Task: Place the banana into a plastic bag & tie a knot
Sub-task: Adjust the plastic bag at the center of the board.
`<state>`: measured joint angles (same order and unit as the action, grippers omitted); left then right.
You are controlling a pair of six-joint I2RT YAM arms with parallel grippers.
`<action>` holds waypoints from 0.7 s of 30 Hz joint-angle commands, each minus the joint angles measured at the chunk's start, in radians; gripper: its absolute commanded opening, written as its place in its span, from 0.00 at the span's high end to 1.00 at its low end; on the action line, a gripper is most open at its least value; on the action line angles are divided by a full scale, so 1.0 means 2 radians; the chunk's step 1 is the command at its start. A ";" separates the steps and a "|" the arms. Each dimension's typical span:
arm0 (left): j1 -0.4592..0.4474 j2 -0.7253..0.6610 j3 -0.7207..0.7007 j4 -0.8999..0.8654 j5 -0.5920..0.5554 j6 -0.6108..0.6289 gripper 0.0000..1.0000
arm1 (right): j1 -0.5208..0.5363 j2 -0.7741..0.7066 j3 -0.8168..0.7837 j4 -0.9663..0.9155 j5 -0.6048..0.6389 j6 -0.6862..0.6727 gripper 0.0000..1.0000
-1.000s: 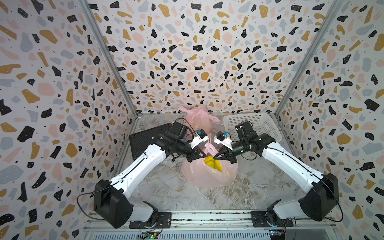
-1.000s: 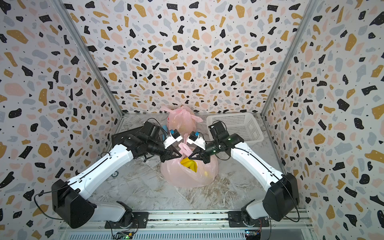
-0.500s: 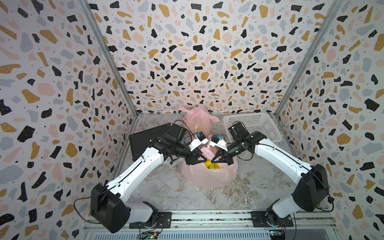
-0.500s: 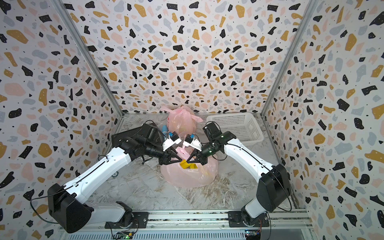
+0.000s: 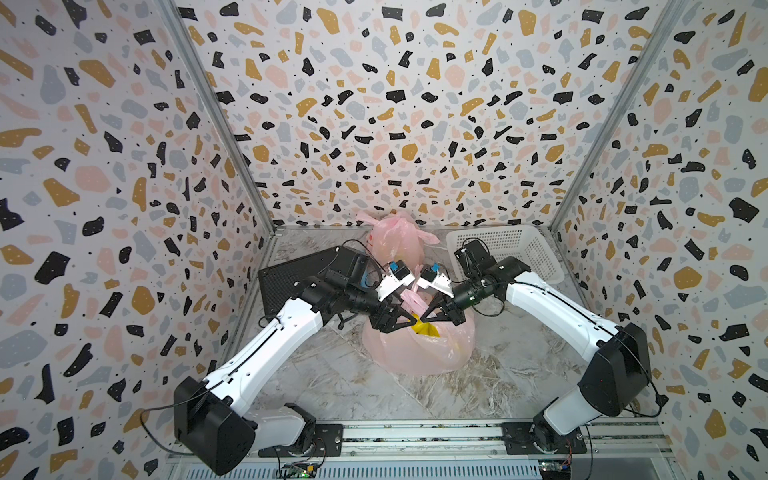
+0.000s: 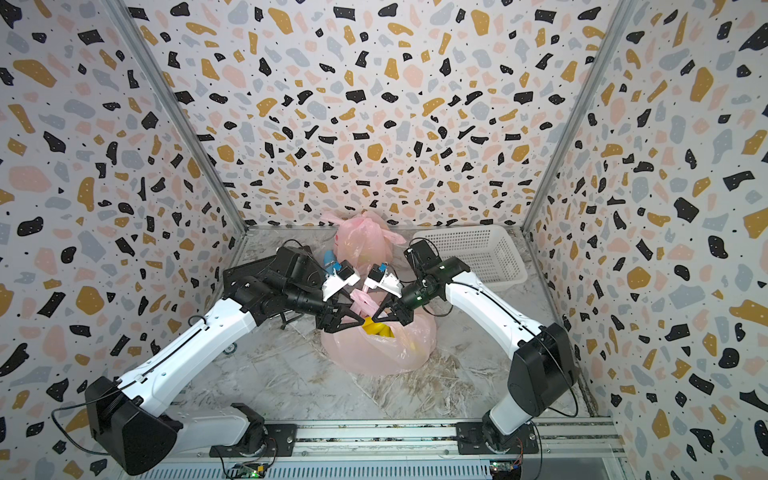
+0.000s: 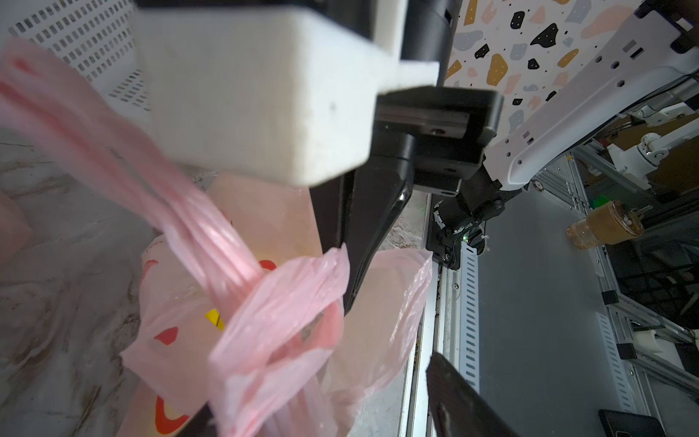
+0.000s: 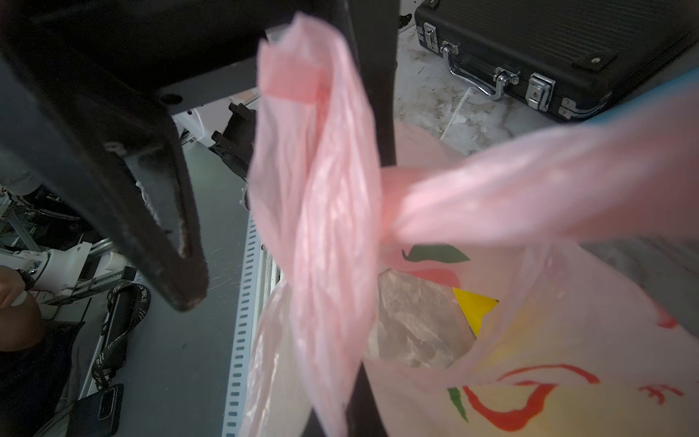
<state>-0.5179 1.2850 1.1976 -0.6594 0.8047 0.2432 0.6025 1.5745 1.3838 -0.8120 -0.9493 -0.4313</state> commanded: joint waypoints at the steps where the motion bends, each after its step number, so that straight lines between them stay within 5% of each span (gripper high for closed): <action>1: 0.006 0.000 0.012 0.019 0.018 0.007 0.31 | 0.003 -0.001 0.027 -0.022 -0.004 -0.005 1.00; 21: 0.039 0.026 0.021 0.069 0.087 -0.002 0.28 | 0.003 0.009 0.046 -0.035 -0.007 -0.010 1.00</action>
<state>-0.4480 1.3548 1.2144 -0.5884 0.9379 0.2474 0.6025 1.5917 1.4387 -0.8532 -0.9504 -0.4355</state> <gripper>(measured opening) 0.724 0.039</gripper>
